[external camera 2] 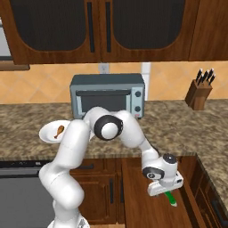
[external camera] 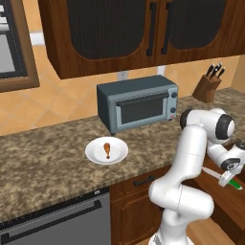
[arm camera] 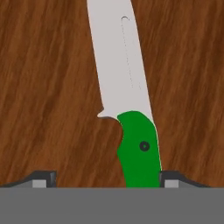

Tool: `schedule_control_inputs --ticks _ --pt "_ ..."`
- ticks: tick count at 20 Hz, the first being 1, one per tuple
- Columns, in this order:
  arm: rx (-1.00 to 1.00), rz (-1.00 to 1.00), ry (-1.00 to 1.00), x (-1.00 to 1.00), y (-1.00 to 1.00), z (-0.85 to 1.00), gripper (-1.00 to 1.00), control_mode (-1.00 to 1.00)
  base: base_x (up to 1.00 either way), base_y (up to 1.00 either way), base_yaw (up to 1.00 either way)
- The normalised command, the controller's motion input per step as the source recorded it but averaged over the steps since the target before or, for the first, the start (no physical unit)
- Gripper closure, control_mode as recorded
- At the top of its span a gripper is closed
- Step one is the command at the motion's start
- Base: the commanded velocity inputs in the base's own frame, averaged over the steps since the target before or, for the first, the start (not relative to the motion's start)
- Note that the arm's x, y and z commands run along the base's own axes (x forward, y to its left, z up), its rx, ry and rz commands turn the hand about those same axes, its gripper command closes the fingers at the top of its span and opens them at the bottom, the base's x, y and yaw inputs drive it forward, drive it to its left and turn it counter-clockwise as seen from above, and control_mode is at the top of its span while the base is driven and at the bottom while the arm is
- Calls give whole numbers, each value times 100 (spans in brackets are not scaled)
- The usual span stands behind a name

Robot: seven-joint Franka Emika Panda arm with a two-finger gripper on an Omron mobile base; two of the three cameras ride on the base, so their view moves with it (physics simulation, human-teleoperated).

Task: Pick up the knife from the drawer and place it on the cutting board. Then place the meat from the plate to the cutting board.

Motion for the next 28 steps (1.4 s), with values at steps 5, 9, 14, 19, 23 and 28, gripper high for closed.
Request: schedule_control_inputs --ticks 5,9,14,19,23,28 --pt "0 8 5 -75 5 -7 -100 -100 0 0 0" --pt "0 4 8 -4 27 6 -100 -100 0 0 0" --pt "0 3 1 19 10 10 -100 -100 0 0 0" --pt "0 9 0 6 -10 -1 -100 -100 0 0 0" --pt "0 12 0 0 -16 -30 -100 -100 0 0 0" --pt "1 10 0 -24 -11 -58 -100 -100 0 0 0"
